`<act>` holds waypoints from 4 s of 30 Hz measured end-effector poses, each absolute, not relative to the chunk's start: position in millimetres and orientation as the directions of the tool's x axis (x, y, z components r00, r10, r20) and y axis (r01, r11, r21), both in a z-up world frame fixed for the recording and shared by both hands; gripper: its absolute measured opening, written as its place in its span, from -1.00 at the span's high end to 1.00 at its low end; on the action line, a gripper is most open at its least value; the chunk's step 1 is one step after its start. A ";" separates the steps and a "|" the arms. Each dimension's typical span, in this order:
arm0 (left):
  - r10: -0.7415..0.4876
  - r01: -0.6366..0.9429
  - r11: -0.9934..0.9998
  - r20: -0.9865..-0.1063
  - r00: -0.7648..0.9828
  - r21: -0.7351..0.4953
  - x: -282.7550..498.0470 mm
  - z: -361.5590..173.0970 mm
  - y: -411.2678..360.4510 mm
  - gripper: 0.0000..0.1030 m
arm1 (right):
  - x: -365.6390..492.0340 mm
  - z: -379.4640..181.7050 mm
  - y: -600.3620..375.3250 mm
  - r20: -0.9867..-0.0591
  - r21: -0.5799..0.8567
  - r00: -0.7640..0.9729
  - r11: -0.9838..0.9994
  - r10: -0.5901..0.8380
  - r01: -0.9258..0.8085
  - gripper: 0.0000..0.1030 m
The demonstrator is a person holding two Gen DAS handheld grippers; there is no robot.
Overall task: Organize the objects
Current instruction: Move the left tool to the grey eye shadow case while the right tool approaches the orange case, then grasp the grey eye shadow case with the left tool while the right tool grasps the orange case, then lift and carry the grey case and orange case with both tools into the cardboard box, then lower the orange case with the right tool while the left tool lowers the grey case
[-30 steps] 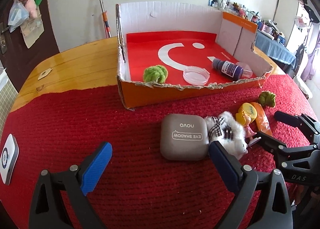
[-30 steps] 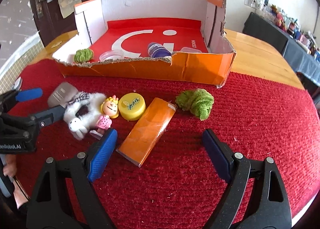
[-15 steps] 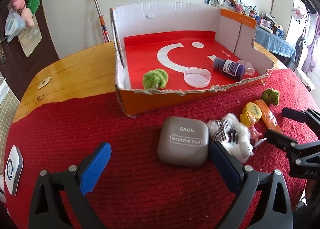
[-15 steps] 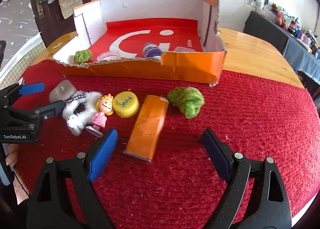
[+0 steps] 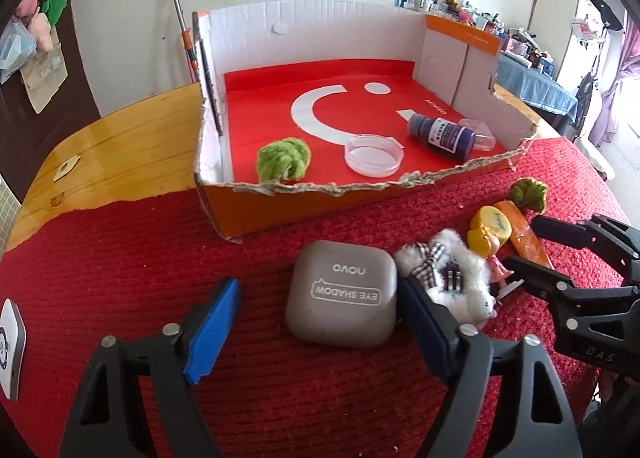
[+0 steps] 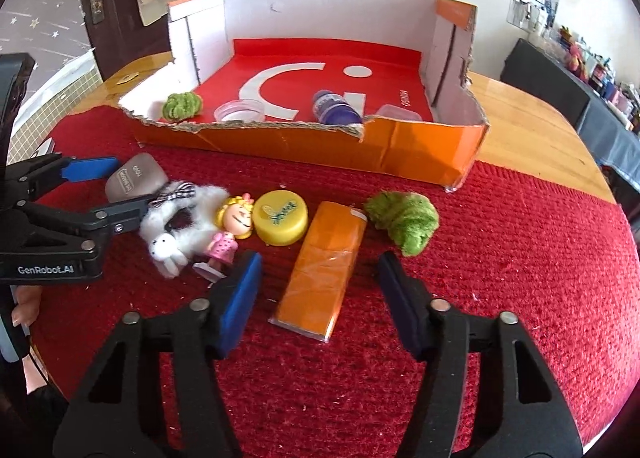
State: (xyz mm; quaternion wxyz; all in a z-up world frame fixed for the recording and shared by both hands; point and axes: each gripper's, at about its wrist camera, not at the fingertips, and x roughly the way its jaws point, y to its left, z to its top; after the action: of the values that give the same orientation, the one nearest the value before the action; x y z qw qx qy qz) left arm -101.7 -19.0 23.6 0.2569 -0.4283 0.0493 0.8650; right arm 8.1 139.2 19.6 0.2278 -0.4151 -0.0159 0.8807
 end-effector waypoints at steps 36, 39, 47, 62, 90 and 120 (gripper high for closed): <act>0.465 -0.525 -0.836 -0.713 -0.525 -0.158 -67.2 49.9 -18.8 -0.02 | 24.8 40.2 127.4 -0.686 -0.152 -0.661 -0.948 0.306 -0.280 0.45; 0.468 -0.528 -0.834 -0.711 -0.525 -0.159 -65.5 50.9 -18.4 -0.02 | 24.9 40.6 127.3 -0.686 -0.152 -0.662 -0.949 0.302 -0.276 0.45; 0.469 -0.532 -0.832 -0.710 -0.524 -0.157 -63.2 51.9 -17.6 -0.02 | 25.9 41.1 126.4 -0.685 -0.152 -0.666 -0.952 0.295 -0.266 0.45; 0.494 -0.549 -0.821 -0.679 -0.543 -0.157 -64.7 75.0 -13.5 -0.02 | 24.7 73.4 128.7 -0.637 -0.164 -0.711 -0.954 0.297 -0.251 0.45; 0.482 -0.570 -0.808 -0.724 -0.494 -0.148 -162.5 91.4 20.4 -0.02 | -66.6 112.9 182.4 -0.676 -0.151 -0.691 -0.966 0.256 -0.210 0.45; 0.401 -0.563 -0.815 -0.837 -0.374 -0.139 -225.2 44.2 48.5 -0.02 | -135.5 77.7 229.9 -0.834 -0.197 -0.485 -0.963 0.263 -0.184 0.45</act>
State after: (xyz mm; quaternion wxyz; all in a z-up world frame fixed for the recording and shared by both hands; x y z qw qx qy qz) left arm -225.2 48.5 44.2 0.2921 -0.4773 0.0849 0.8244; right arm -135.5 229.9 77.7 0.1298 -0.4906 -0.0402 0.8607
